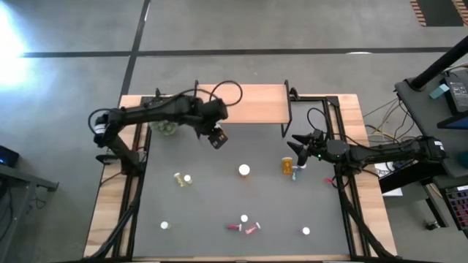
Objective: Pick and place medicine bottles onto shelf by color
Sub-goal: Put the left orange pill bottle on the shelf
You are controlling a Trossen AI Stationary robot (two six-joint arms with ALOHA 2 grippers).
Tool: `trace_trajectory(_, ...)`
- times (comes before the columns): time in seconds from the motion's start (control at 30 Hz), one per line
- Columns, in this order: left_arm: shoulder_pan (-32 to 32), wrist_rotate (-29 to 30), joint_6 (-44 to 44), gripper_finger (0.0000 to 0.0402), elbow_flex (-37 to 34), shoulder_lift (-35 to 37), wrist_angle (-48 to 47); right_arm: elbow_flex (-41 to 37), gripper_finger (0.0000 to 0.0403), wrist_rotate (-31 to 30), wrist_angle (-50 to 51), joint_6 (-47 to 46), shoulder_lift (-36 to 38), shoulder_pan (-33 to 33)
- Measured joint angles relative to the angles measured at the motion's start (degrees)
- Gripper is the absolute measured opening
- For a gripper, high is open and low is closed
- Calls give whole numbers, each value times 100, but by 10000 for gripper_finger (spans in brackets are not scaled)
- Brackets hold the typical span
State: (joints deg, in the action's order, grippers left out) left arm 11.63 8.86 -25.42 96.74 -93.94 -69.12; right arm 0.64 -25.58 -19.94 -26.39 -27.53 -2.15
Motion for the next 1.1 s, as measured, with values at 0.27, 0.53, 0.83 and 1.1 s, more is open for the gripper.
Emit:
trace_trajectory(0.27,744,24,816,194,718,-547,-614,0,224,-2,0,0,0,0)
trace_trajectory(0.53,1504,61,2121,194,1178,-975,-701,0,224,-2,0,0,2,0)
trace_trajectory(0.83,2078,87,3151,194,1198,-1103,-716,0,224,-1,0,1,0,0)
trace_trajectory(1.1,2331,103,3585,194,1199,-1168,-306,0,224,-2,0,0,0,0)
